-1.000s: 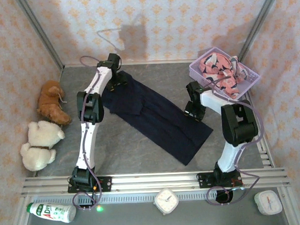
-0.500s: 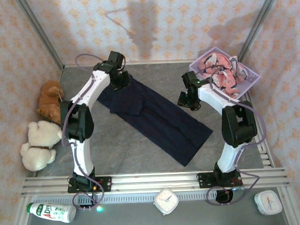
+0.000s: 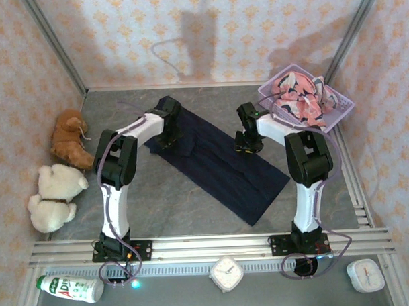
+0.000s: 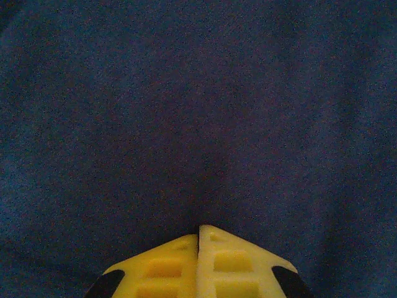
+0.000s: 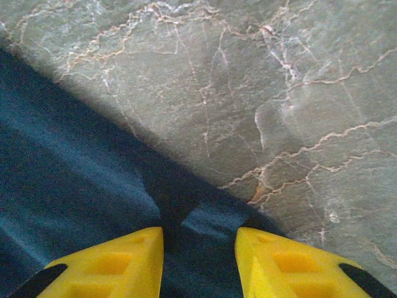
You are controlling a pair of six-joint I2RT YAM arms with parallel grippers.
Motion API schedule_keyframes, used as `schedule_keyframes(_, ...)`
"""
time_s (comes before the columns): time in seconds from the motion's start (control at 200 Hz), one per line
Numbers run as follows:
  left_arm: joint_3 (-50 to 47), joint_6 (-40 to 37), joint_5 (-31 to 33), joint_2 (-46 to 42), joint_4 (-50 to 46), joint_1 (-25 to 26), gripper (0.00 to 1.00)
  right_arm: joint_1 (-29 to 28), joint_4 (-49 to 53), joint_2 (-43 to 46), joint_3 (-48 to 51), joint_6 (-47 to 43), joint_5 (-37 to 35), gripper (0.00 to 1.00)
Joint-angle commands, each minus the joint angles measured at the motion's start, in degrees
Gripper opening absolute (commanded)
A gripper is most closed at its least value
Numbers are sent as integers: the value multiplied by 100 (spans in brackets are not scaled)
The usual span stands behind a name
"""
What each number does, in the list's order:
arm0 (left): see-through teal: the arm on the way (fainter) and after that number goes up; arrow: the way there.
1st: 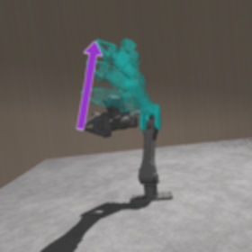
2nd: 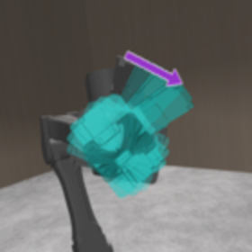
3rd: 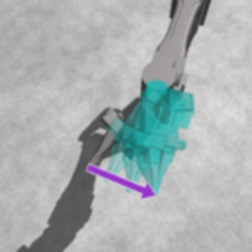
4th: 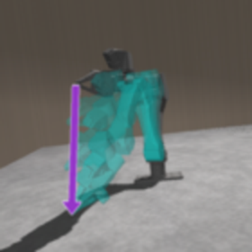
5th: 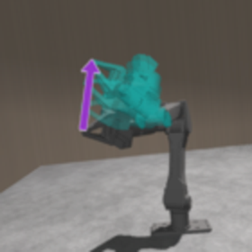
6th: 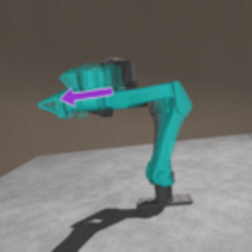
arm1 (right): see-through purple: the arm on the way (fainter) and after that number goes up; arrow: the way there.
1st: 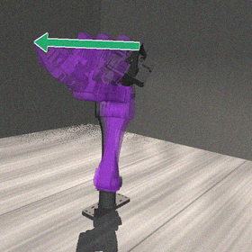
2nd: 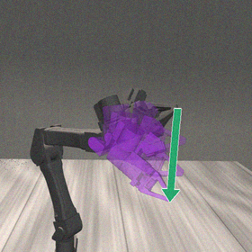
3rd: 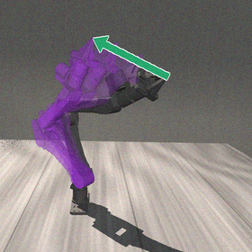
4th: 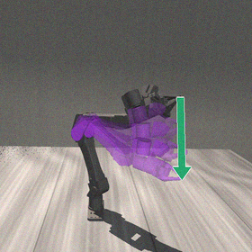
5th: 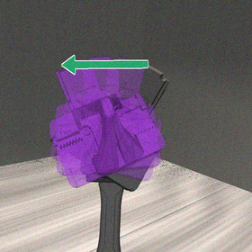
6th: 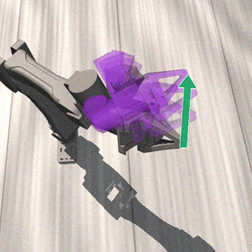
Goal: Fold and stack the mixed laundry pile
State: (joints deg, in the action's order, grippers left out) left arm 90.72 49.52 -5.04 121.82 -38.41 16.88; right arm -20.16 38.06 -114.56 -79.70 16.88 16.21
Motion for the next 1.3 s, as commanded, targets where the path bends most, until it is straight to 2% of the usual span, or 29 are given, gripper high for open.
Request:
schedule_keyframes(0.0, 541, 77, 254, 678, -183, 96, 0, -5, 130, 99, 443, 348, -187, 37)
schedule_keyframes(0.21, 2363, -232, -19, 1914, -714, 279, 0, -63, -146, 768, 1130, 1256, 22, 38)
schedule_keyframes(0.295, 3412, -382, -173, 2461, -999, 280, 0, -155, -229, 1003, 1334, 1541, 187, 38)
schedule_keyframes(0.44, 5129, -663, -541, 3365, -1527, 280, 0, -665, -370, 1181, 1420, 1930, 514, 38)
schedule_keyframes(0.53, 5583, -774, -627, 3564, -1484, 265, 1, -955, -333, 1182, 1260, 2049, 506, 39)
schedule_keyframes(0.575, 5597, -794, -683, 3539, -1388, 239, 6, -989, -351, 1205, 1219, 2110, 471, 40)
schedule_keyframes(0.605, 5596, -801, -729, 3501, -1350, 223, 14, -985, -346, 1237, 1203, 2135, 410, 40)
schedule_keyframes(0.676, 5605, -777, -794, 3369, -1393, 160, 42, -956, -183, 1337, 1073, 2055, 139, 42)
schedule_keyframes(0.716, 5598, -802, -806, 3255, -1459, 136, 55, -909, -63, 1407, 991, 1973, 10, 43)
schedule_keyframes(0.826, 5592, -1110, -859, 2809, -1555, 112, 71, -791, 129, 1657, 894, 1728, -39, 48)
schedule_keyframes(0.836, 5591, -1157, -881, 2772, -1553, 106, 77, -784, 153, 1676, 884, 1686, -39, 49)
schedule_keyframes(0.861, 5591, -1260, -917, 2675, -1559, 113, 81, -779, 224, 1730, 858, 1602, -49, 51)
schedule_keyframes(0.876, 5601, -1313, -927, 2599, -1577, 111, 96, -783, 270, 1754, 846, 1540, -62, 54)
schedule_keyframes(0.886, 5603, -1342, -931, 2555, -1598, 108, 99, -784, 313, 1777, 837, 1509, -75, 56)
schedule_keyframes(0.981, 5602, -1698, -927, 2148, -1805, 111, 100, -779, 510, 1992, 953, 1241, -13, 69)
schedule_keyframes(1.096, 5192, -1858, -786, 1420, -2119, 130, 100, -800, 509, 2383, 1442, 1059, 250, 74)
schedule_keyframes(1.181, 4032, -1980, -728, 517, -1773, 186, 100, -822, 562, 2717, 1861, 880, 400, 74)
schedule_keyframes(1.246, 2796, -1920, -751, -278, -1287, 234, 99, -848, 643, 2922, 2165, 759, 501, 74)
schedule_keyframes(1.296, 1888, -1612, -813, -847, -976, 267, 97, -880, 679, 3043, 2362, 690, 624, 73)
